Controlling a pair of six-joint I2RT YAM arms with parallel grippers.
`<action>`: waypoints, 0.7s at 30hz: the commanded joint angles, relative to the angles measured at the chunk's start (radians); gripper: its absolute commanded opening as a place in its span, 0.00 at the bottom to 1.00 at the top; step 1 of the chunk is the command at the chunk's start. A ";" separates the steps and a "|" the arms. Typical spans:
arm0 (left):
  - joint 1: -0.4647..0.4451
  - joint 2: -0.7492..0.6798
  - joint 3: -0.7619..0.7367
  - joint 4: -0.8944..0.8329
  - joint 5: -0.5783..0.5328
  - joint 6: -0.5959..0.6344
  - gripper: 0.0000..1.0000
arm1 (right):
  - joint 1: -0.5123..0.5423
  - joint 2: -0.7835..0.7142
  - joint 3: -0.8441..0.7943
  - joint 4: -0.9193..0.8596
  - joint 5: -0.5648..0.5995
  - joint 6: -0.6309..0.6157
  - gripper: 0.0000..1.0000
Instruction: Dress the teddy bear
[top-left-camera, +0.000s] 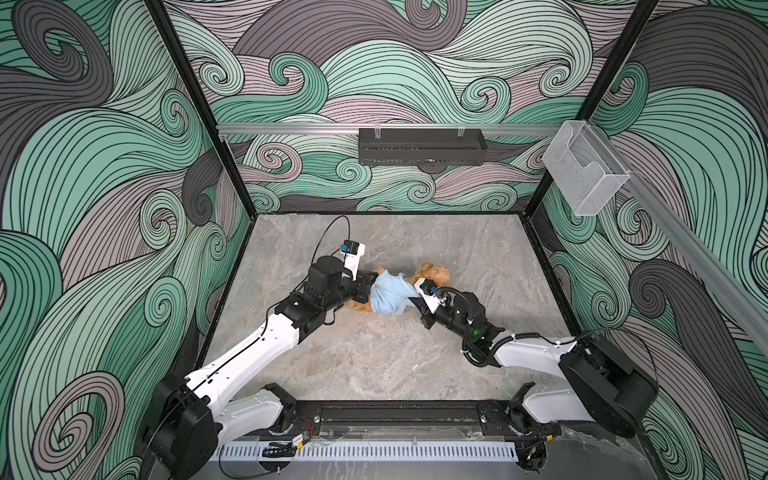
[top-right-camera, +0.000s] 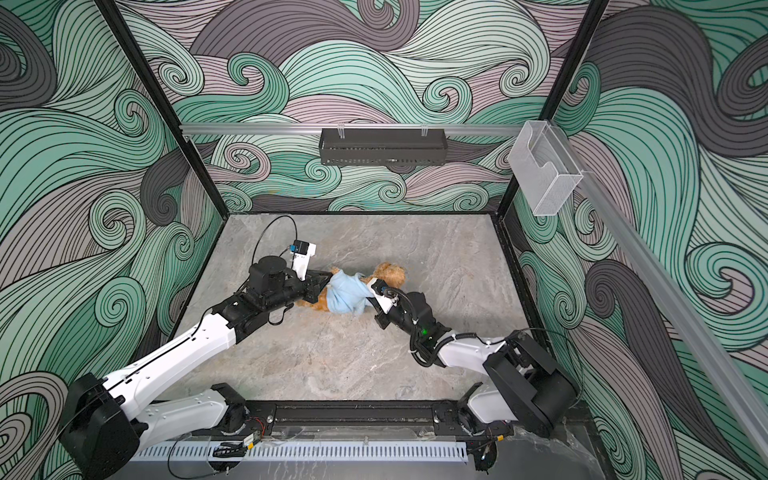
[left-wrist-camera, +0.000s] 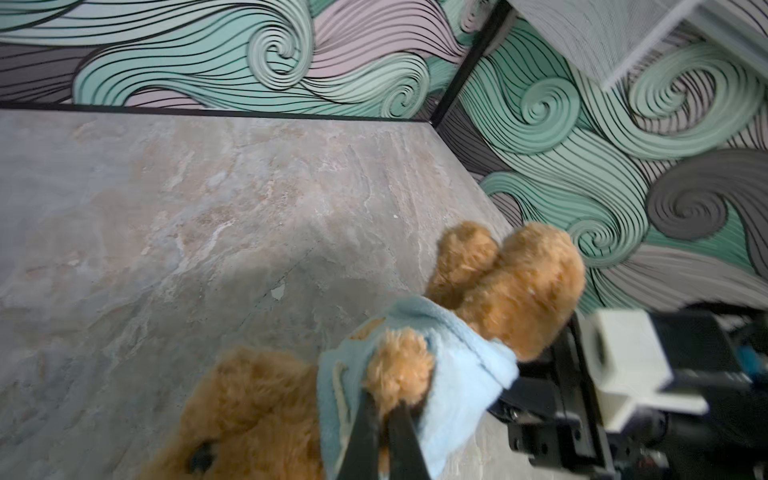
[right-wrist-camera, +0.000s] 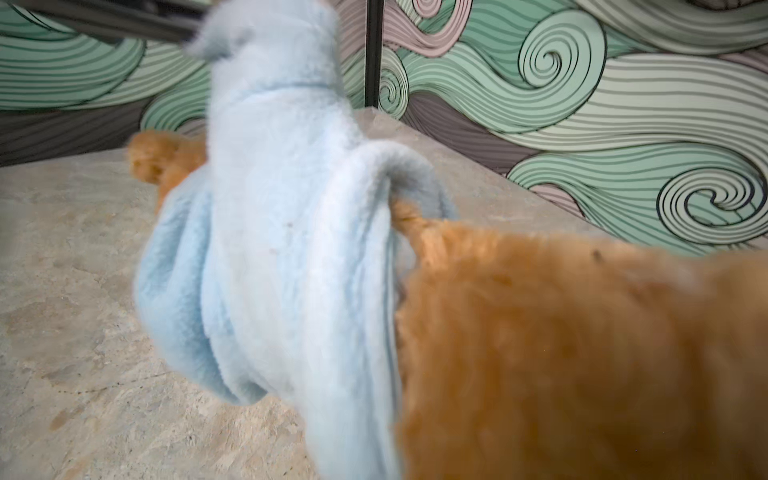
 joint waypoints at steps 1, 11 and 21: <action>-0.030 -0.016 0.077 0.058 0.221 0.276 0.00 | -0.035 0.040 0.056 -0.306 0.110 0.027 0.00; -0.066 -0.065 0.057 -0.005 0.223 0.509 0.00 | -0.078 0.133 0.132 -0.455 0.031 0.115 0.00; -0.031 -0.011 0.076 -0.049 -0.405 0.023 0.00 | -0.067 0.088 0.023 -0.276 -0.019 0.041 0.00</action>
